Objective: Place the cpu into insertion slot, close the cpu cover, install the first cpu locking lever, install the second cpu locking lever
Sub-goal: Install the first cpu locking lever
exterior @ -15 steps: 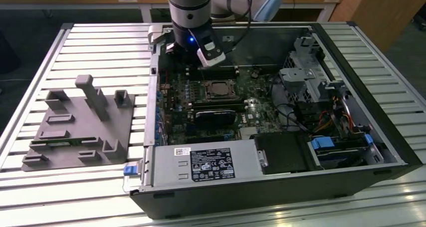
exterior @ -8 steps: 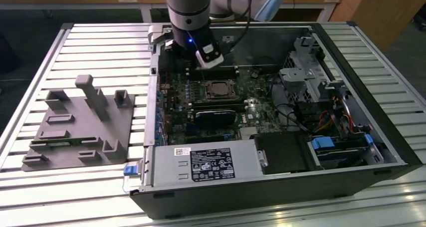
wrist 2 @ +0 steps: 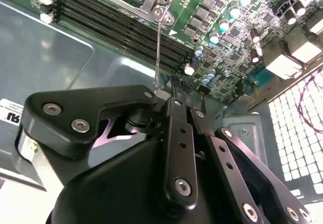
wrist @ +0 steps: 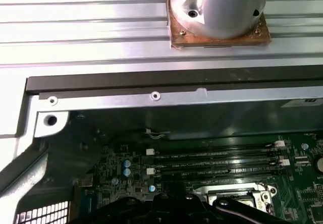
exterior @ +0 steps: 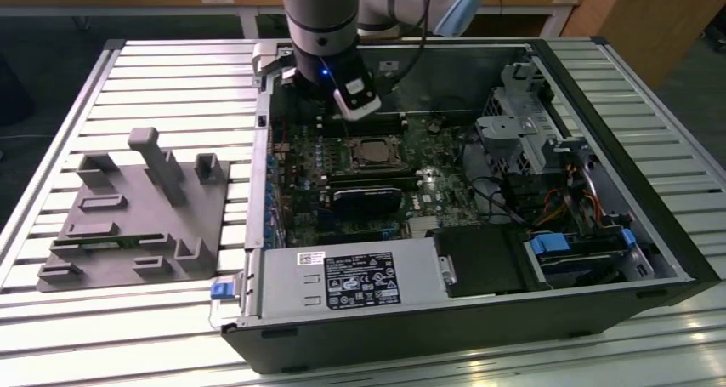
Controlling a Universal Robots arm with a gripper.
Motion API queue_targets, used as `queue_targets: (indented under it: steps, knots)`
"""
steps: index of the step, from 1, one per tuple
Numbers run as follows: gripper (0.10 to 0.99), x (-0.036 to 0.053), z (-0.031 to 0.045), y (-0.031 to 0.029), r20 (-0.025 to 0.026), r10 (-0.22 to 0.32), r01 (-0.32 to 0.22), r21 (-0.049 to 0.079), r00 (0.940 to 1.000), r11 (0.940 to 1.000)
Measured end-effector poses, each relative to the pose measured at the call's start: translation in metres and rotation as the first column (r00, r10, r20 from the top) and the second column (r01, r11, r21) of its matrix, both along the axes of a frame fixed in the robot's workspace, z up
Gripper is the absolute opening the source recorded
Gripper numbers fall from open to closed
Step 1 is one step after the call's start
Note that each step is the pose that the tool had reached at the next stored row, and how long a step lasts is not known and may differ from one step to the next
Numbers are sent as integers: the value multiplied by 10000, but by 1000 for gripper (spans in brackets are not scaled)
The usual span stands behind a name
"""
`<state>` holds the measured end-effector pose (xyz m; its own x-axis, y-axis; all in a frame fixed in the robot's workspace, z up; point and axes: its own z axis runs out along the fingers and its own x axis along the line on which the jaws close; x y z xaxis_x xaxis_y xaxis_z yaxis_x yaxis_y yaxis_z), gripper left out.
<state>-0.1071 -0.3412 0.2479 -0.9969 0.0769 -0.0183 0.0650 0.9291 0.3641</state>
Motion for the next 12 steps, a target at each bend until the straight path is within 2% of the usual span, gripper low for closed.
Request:
queue_targets:
  steps: [5,12]
  knots:
    - [106,43,-20,0,0,-1,1,0,10000,10000]
    - [106,189,-32,3,0,-2,2,0,10000,10000]
